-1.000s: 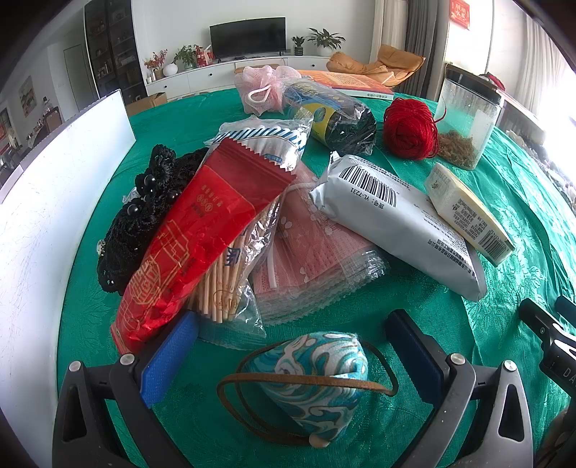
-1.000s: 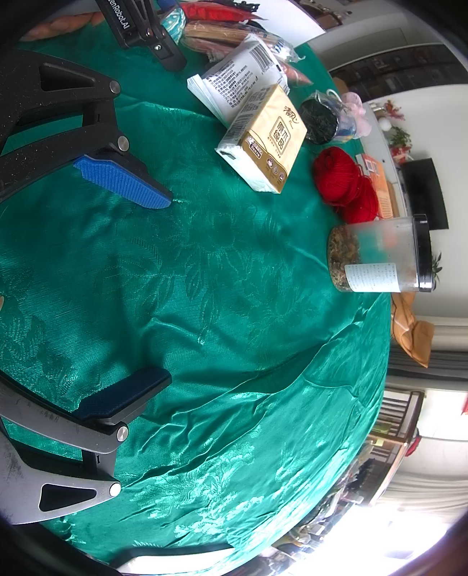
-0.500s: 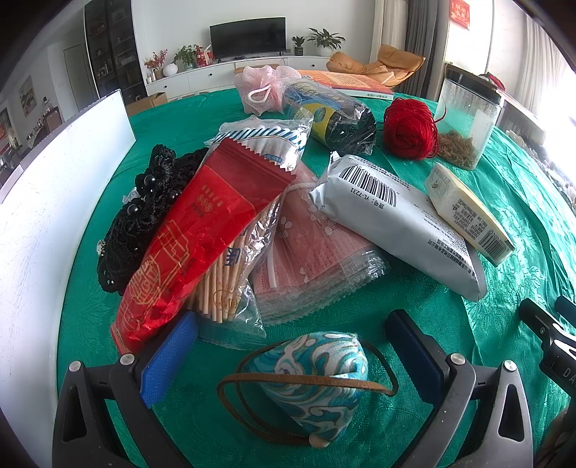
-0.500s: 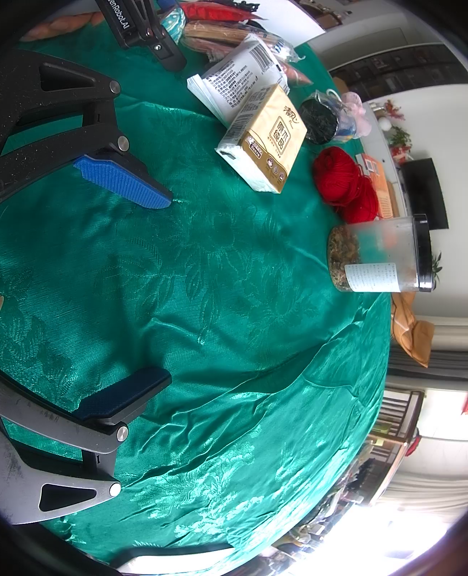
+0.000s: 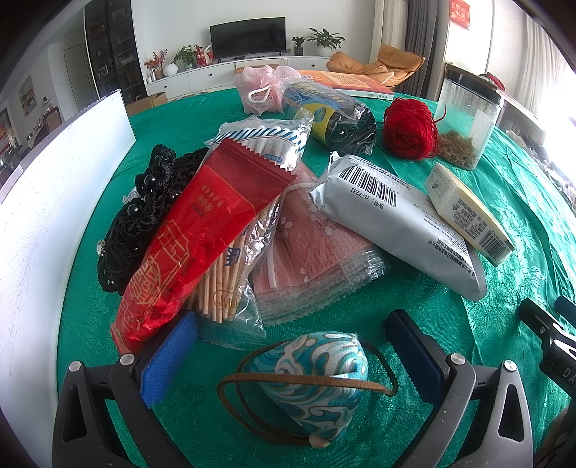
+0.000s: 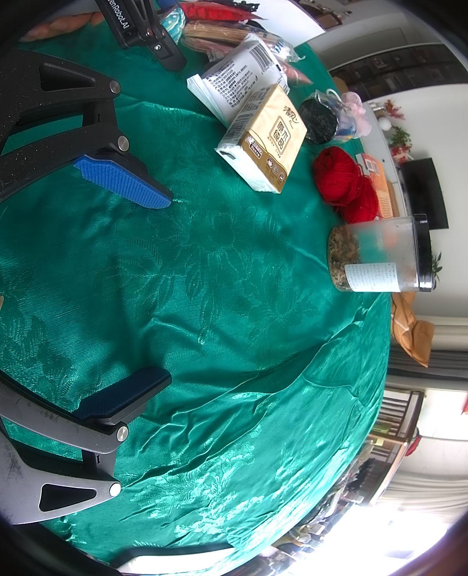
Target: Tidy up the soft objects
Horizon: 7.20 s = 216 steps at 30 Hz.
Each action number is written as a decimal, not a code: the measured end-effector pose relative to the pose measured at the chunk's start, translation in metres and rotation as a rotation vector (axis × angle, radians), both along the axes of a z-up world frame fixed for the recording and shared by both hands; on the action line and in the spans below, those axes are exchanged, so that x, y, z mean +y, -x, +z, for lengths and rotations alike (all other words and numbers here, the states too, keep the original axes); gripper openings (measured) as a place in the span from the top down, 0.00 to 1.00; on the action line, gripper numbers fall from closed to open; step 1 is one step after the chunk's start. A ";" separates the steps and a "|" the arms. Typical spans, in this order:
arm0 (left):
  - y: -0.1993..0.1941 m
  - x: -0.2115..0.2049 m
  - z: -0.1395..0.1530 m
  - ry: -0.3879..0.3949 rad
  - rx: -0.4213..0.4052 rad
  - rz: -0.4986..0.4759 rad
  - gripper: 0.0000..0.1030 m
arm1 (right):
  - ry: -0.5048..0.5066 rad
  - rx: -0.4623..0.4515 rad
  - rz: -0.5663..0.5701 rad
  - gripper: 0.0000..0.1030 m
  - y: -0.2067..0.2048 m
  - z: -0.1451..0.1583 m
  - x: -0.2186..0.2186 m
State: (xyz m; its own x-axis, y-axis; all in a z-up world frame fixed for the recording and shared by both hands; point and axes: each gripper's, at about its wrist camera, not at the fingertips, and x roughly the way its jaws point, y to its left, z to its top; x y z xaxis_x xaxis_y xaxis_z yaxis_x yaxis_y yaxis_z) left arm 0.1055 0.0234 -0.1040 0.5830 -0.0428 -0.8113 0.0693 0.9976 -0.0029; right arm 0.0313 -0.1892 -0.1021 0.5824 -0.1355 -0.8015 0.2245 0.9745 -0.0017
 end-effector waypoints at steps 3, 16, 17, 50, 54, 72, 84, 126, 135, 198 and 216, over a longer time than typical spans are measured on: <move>0.000 0.000 0.000 0.000 0.000 0.000 0.00 | 0.000 0.000 0.000 0.10 0.000 0.000 0.000; 0.000 0.000 0.000 0.000 0.000 0.000 0.00 | 0.000 0.000 0.000 0.10 0.000 0.000 0.000; 0.000 0.000 0.000 0.000 0.000 0.000 0.00 | 0.000 0.000 0.000 0.10 0.000 0.000 0.000; 0.000 0.000 0.000 0.000 0.000 0.000 0.00 | 0.000 0.000 0.001 0.10 0.000 -0.001 0.000; 0.000 0.000 0.000 0.000 0.000 0.000 0.00 | 0.000 0.000 0.001 0.10 0.000 -0.001 -0.001; 0.001 0.000 0.000 0.000 0.000 0.000 0.00 | 0.000 0.000 0.002 0.10 0.000 -0.001 -0.001; 0.001 0.000 0.000 0.000 0.000 0.000 0.00 | 0.000 0.000 0.002 0.10 0.000 -0.001 -0.001; 0.001 0.000 0.000 0.000 0.000 0.000 0.00 | 0.000 0.001 0.002 0.10 0.000 -0.002 -0.002; 0.001 0.000 0.000 0.000 0.000 0.000 0.00 | 0.000 0.001 0.003 0.10 0.000 -0.002 -0.001; 0.050 0.022 0.031 0.111 0.061 -0.240 0.53 | -0.276 -0.062 0.510 0.12 -0.076 0.044 0.017; 0.066 0.155 0.141 0.302 -0.124 -0.070 0.53 | -0.395 0.009 0.402 0.25 -0.076 0.104 0.031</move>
